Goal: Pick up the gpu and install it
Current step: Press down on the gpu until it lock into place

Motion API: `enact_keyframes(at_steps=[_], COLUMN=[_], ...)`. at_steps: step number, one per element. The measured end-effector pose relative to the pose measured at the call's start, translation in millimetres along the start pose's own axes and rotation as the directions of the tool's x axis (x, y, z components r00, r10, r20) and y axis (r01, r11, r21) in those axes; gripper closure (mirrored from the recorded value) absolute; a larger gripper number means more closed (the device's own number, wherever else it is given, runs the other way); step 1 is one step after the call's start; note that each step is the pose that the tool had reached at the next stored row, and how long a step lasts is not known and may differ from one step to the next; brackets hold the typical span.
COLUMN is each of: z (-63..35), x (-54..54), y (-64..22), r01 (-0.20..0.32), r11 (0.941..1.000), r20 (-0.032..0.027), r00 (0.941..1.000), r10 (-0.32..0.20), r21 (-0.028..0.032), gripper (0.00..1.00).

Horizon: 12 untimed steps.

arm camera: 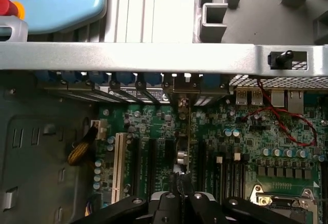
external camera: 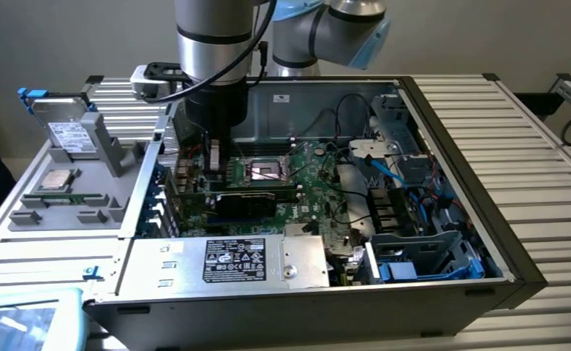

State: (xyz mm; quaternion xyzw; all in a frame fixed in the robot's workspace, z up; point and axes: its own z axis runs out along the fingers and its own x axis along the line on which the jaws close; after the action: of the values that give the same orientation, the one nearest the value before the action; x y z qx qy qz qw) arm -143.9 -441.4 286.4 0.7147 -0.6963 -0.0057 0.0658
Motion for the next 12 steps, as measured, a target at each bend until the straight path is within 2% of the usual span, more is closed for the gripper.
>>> enact_keyframes(at_steps=[5, 10, 12], z=[0.7, 5.9, 6.2], x=[-7.6, -9.0, -9.0], y=[3.5, 10.2, 10.5], r01=[0.0, 0.002, 0.003], r11=[1.0, 0.9999, 0.9999], r20=[-0.0006, -0.0012, -0.0014], r00=[1.0, 1.0, 1.0], r10=[0.0, -0.002, -0.003], r21=[0.0018, 0.0159, 0.017], gripper=[0.88, 0.88, 0.88])
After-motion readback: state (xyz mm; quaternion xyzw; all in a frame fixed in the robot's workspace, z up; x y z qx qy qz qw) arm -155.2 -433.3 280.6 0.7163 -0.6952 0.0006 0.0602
